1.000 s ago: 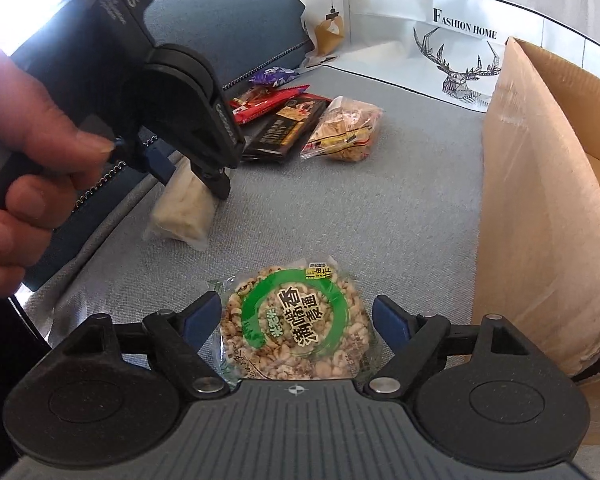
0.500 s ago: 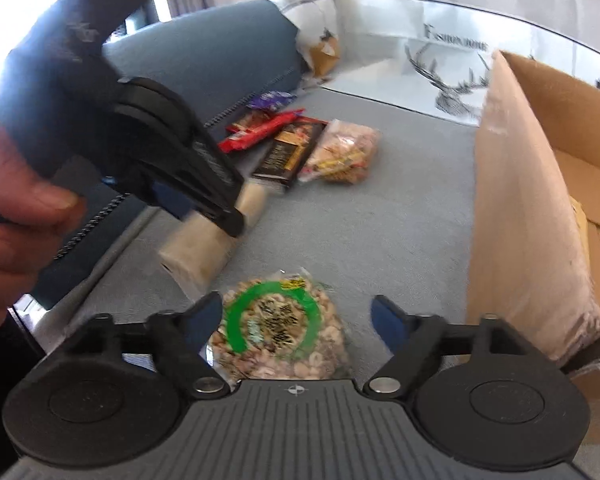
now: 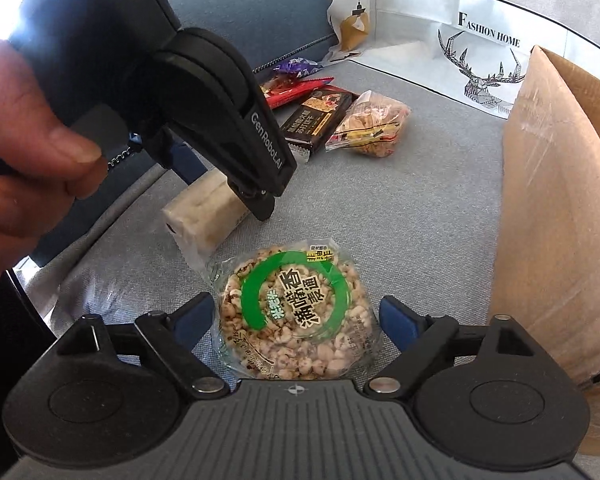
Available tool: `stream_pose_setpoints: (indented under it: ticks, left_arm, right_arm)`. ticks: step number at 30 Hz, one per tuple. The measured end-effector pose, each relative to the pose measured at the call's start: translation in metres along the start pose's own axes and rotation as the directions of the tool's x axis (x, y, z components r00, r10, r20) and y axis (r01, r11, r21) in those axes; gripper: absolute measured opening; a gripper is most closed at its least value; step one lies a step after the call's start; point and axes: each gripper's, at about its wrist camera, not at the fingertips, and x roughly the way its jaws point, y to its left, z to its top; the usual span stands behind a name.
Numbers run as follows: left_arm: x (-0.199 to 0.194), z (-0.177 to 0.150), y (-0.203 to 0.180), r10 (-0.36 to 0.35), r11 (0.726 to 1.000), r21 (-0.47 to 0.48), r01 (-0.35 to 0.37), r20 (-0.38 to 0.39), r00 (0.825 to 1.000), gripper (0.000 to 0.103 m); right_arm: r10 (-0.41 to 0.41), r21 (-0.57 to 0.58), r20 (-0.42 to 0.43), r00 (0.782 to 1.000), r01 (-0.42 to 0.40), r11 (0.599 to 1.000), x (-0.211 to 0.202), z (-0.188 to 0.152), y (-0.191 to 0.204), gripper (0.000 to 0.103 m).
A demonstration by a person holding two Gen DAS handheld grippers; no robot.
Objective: Organize snacks
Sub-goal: 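Grasp the white puffed snack pack with the left tool while the right tool grasps the round nut bag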
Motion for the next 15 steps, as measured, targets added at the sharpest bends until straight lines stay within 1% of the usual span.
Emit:
stream_pose_setpoints:
  ticks: [4, 7, 11, 13, 15]
  left_arm:
    - [0.001, 0.000, -0.002, 0.007, 1.000, 0.008, -0.007, -0.001, 1.000, 0.053]
    - [0.001, 0.001, -0.002, 0.009, 1.000, 0.011, -0.009, 0.001, 1.000, 0.053]
    - [0.002, 0.001, -0.001, 0.014, 1.000, 0.006, -0.014, 0.007, 1.000, 0.053]
    - [0.002, 0.001, 0.000, 0.015, 1.000, 0.000, -0.015, 0.007, 1.000, 0.053]
    - [0.002, 0.001, -0.001, 0.016, 1.000, 0.003, -0.016, 0.005, 1.000, 0.053]
  right_arm:
    - [0.006, -0.012, 0.015, 1.000, -0.006, 1.000, -0.004, -0.001, 0.000, 0.081]
    - [-0.007, -0.029, 0.039, 0.999, 0.008, 1.000, -0.010, -0.002, 0.001, 0.081]
    - [-0.019, -0.017, 0.084, 0.996, 0.021, 1.000, -0.019, 0.000, -0.002, 0.081]
    - [-0.030, -0.001, 0.078, 0.996, 0.030, 1.000, -0.018, 0.000, -0.005, 0.081]
    - [-0.041, 0.013, 0.051, 0.998, 0.040, 0.999, -0.014, -0.001, -0.007, 0.081]
